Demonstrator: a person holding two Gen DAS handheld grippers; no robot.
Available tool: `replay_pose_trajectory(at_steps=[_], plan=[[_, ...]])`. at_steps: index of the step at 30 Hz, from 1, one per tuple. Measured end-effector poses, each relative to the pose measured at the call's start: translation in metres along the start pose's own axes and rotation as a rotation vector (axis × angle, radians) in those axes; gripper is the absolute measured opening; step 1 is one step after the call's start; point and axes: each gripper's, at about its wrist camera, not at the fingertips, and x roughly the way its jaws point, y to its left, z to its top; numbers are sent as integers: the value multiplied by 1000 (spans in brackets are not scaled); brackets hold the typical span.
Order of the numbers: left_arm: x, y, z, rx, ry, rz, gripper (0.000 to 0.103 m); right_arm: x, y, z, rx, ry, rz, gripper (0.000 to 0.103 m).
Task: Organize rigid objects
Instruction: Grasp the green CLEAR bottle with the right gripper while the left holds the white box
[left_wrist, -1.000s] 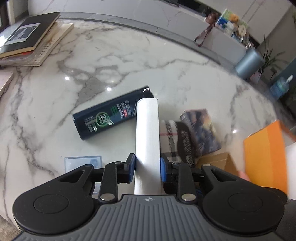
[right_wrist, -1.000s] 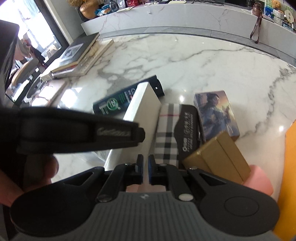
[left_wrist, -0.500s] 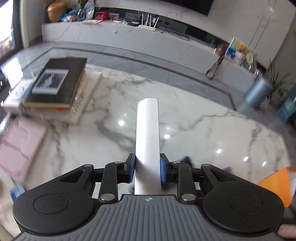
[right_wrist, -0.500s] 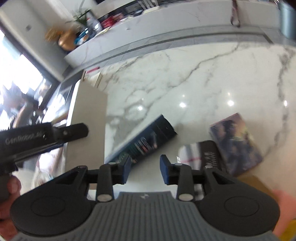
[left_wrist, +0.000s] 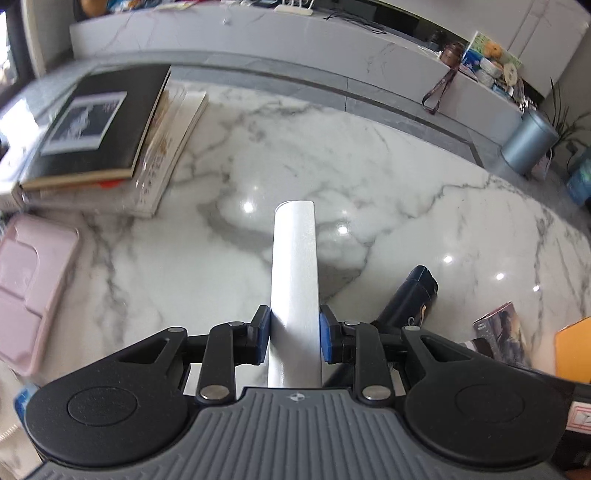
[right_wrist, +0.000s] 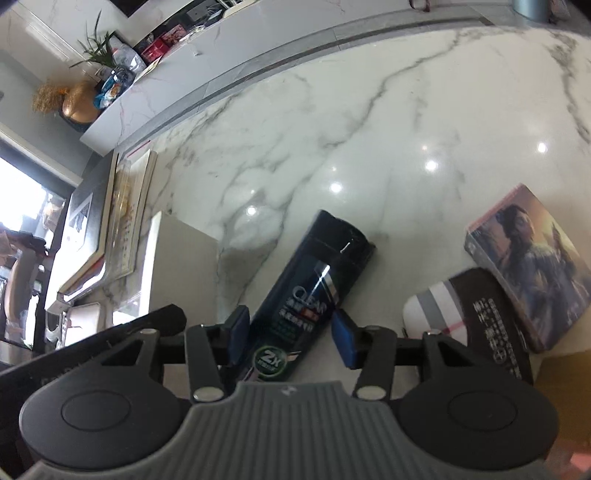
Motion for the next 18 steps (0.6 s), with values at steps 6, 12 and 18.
replay_pose_trajectory(at_steps=[6,12,18], plan=[[2,3,-3,-18,12,0,30,10,7,3,-97,-1,-45,52],[3,-6,-10,19,7,43,30,12,13,3,-243,16,-87,45],[-13,-13,-12,-3,-36,47,30,-4,-8,1,-199,34,-27,42]])
